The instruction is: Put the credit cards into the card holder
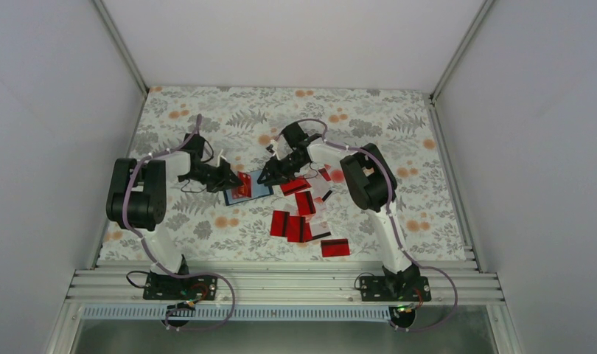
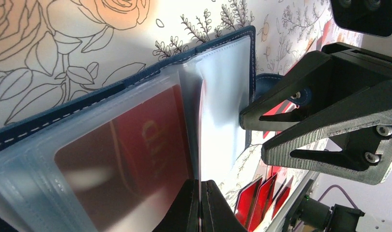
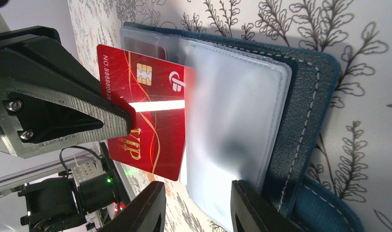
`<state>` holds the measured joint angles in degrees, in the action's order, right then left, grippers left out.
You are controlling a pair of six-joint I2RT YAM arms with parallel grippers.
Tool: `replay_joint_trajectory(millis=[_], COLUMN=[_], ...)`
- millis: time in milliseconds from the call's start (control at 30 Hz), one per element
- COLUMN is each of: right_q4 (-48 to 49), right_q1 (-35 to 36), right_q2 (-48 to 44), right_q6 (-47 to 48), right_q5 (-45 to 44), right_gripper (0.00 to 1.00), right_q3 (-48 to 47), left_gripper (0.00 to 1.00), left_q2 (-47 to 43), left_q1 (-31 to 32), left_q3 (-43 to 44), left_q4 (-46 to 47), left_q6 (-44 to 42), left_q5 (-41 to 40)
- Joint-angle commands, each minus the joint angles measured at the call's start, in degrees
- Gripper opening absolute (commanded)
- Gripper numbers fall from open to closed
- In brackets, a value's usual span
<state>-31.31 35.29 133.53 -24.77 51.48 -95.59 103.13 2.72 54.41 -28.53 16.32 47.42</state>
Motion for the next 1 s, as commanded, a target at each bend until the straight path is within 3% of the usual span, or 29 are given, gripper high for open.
replay_joint_trajectory(millis=[0,967], right_q4=[-3.1,-2.4], right_q1=[0.3,0.4], right_q2=[1.8,2.1], right_q6=[0.8,-0.5], right_q5=[-4.1,-3.4], right_gripper=[0.35,0.33], right_q3=[1.8,0.4], left_gripper=[0.02,0.02], left_q2=[1.4,2.7], left_q1=[-0.3,-0.2], left_q3=[-0.3,-3.5], left_q4=[1.9,11.6], left_q6=[-0.6,4.2], left_q5=[1.6,4.7])
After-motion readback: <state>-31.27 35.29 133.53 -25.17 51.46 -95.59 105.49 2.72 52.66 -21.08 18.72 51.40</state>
